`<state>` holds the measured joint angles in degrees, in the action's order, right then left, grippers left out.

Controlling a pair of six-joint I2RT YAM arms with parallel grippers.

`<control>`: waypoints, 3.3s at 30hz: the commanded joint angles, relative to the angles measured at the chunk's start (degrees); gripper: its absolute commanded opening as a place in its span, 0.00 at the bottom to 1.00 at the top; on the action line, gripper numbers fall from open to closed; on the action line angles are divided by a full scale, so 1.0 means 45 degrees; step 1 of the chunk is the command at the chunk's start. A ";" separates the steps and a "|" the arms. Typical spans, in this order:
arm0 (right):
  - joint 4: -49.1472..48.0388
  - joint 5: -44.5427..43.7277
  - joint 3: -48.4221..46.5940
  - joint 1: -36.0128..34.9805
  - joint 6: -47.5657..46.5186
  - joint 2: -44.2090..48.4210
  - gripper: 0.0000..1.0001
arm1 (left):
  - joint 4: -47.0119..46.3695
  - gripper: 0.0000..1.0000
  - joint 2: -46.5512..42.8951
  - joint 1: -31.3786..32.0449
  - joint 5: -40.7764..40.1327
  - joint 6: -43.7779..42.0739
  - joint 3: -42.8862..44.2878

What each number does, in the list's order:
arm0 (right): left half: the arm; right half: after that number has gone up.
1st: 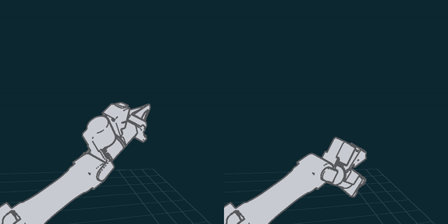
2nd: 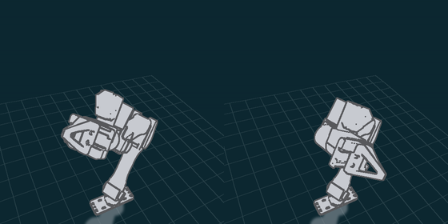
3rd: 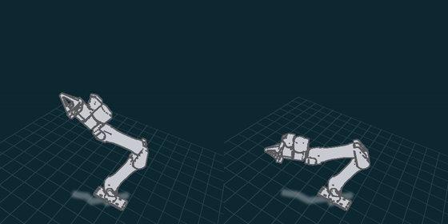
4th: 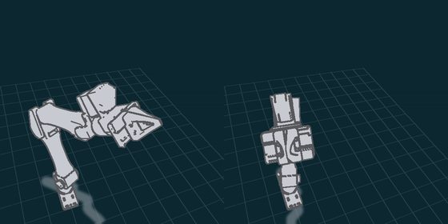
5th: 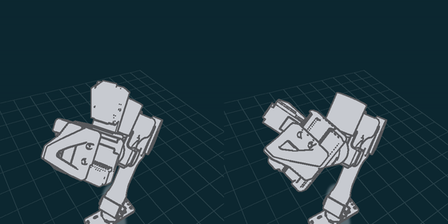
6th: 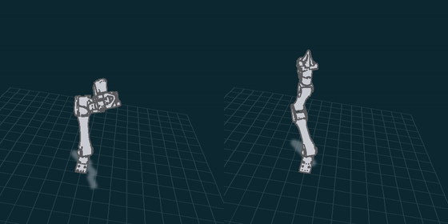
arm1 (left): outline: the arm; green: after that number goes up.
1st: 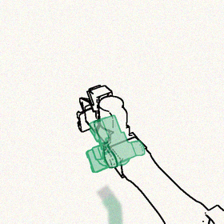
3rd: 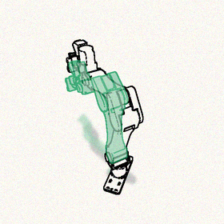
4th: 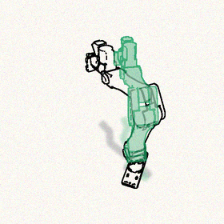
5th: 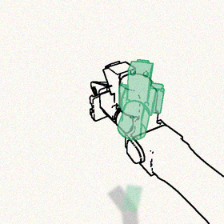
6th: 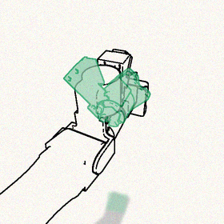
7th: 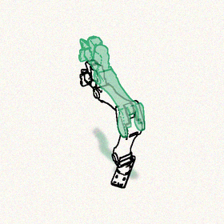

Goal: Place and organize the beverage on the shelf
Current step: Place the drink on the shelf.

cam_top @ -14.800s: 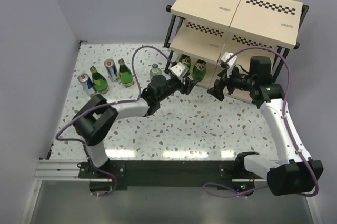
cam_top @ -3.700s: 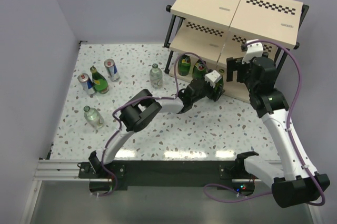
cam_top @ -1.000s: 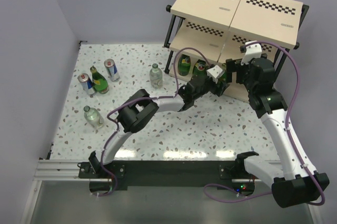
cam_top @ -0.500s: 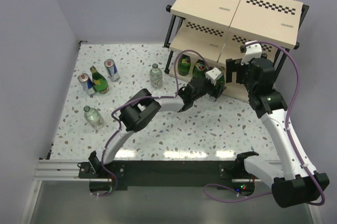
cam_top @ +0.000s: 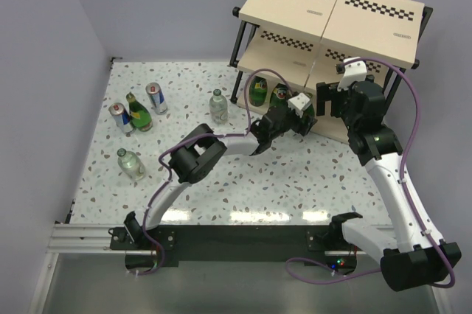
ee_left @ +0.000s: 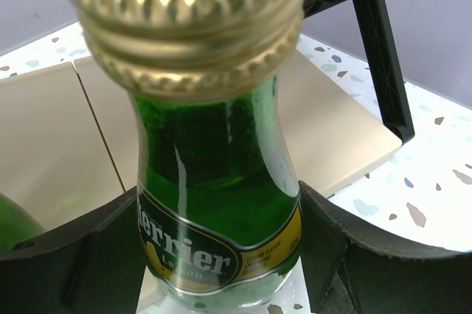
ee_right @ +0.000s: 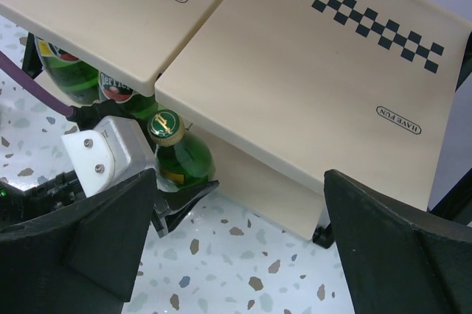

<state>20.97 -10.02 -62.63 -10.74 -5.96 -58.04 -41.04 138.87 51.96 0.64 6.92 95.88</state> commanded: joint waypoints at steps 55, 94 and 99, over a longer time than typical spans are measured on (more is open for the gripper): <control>0.0146 1.1721 0.0441 -0.0132 0.0285 -0.0695 0.88 | -0.1408 0.00 -0.9727 0.0288 0.3235 0.1764 -0.8533; 0.1979 0.6624 -0.1413 -0.0640 -0.0999 -0.0325 0.89 | -0.0861 0.00 -0.9044 0.0484 0.2220 0.0651 -0.8416; 0.2195 0.4092 -0.2116 -0.0601 -0.1002 -0.0383 0.89 | -0.0413 0.00 -0.8129 0.0231 0.2492 0.0747 -0.7442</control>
<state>29.47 18.22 -69.01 -13.80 -9.30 -60.23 -34.33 101.95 53.84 11.09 10.87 55.75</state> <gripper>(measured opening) 0.888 0.743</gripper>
